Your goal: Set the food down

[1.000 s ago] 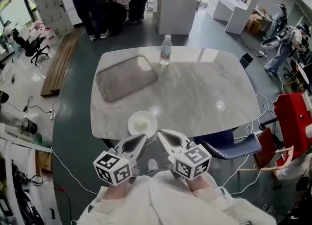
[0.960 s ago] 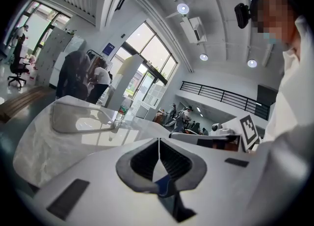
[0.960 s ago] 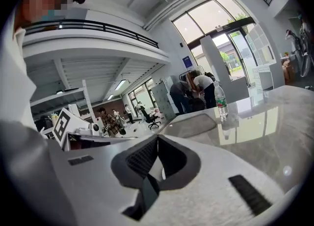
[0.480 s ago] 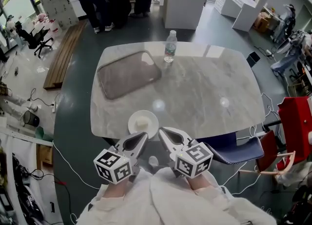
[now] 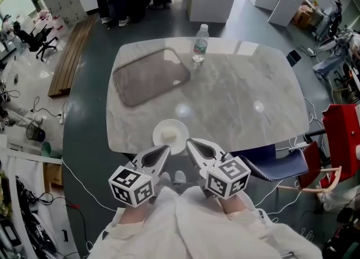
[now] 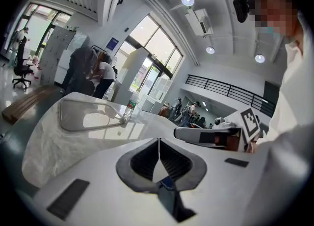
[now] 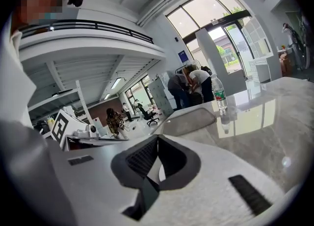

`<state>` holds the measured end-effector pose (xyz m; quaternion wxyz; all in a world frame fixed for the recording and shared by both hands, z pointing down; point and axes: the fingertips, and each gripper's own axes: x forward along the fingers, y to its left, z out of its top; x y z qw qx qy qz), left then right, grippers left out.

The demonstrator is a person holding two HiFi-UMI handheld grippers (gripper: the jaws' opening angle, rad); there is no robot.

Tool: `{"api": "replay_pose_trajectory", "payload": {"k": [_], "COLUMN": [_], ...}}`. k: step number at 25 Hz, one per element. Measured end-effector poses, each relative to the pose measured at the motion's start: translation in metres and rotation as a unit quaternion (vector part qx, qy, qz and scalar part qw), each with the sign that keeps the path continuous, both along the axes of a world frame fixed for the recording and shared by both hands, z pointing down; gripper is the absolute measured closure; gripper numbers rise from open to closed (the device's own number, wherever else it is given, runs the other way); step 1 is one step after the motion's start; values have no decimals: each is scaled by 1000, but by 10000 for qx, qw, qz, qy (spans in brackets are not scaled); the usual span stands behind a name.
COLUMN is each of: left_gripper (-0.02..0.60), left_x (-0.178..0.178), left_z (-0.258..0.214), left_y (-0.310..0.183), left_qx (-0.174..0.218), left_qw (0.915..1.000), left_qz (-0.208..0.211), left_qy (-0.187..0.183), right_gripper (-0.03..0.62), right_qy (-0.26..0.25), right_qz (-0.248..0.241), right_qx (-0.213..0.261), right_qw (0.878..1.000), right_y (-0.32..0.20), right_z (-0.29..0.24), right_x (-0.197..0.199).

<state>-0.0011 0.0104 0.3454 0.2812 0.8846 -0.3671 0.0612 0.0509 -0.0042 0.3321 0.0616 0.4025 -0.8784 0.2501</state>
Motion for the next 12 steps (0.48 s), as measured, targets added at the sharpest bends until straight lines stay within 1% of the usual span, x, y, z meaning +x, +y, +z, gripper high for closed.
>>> {"api": "replay_pose_trajectory", "payload": {"k": [3,7,12], "left_gripper": [563,563,563], "left_x": [-8,-19,-22], "left_z": [2,7,13], "left_y": [-4,-9,-15], "left_qx": [-72,-231,-346], "left_qw": [9999,9996,9990], "left_qz": [66,149,288], "left_qy": [-68,-58,14], "right_gripper": [592,591,592], "right_qy": [6,45,90], "right_qz": [110,186,212], "right_qx": [-91,-216,-359], "right_qw": [9999,9996,9991], "right_y": [-2,-6,-9], "right_z": [3,7,17], "right_x": [-3,-12,-19]}}
